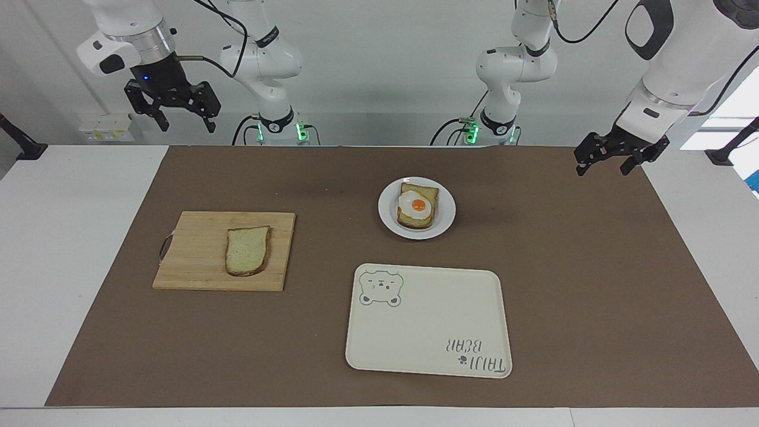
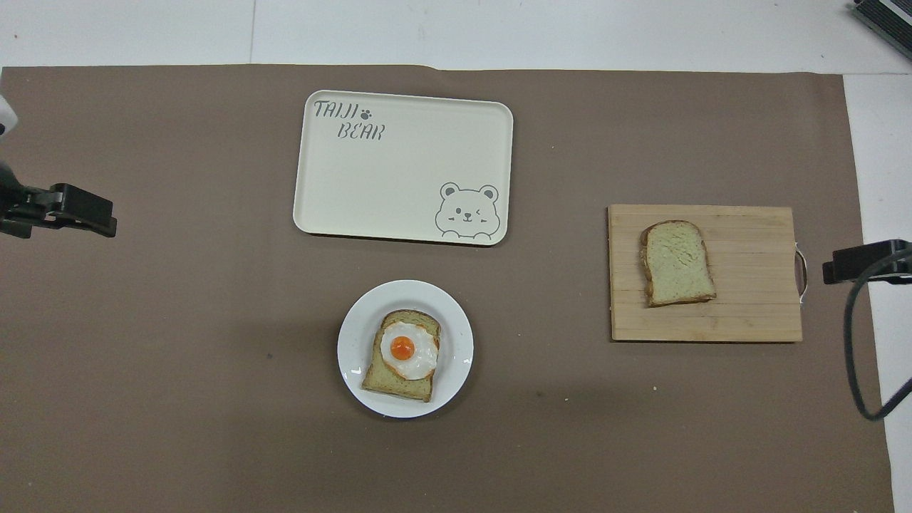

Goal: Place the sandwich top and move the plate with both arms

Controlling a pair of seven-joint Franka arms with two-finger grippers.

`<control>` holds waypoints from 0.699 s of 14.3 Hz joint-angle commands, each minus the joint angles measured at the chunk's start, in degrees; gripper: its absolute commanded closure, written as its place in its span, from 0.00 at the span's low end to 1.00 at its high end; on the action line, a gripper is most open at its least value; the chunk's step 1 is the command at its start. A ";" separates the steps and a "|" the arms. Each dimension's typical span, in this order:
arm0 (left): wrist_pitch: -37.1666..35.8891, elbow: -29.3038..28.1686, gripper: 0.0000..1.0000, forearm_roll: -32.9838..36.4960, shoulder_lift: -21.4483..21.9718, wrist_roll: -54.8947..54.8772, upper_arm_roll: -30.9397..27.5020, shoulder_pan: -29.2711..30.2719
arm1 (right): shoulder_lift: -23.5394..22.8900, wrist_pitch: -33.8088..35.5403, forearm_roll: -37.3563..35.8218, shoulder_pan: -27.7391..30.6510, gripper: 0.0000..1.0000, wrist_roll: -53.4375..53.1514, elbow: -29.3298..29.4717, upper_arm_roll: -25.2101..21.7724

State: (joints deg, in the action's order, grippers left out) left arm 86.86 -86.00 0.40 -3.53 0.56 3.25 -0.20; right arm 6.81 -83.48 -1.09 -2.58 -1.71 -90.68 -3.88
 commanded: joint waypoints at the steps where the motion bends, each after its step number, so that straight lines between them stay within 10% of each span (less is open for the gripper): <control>1: -0.38 -1.45 0.00 -0.49 1.42 0.14 0.01 0.37 | 2.42 -0.97 -0.14 0.65 0.00 1.27 -2.13 0.19; 10: -0.47 -1.45 0.00 -0.49 1.42 0.14 0.01 0.37 | -6.96 -20.56 0.65 2.23 0.00 4.68 -12.07 0.19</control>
State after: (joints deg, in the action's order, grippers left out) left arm 86.86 -86.00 0.40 -3.53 0.56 3.24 -0.20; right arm 2.59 -101.23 -1.08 -1.72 -0.57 -102.09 -4.01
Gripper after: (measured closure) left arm 0.000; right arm 0.000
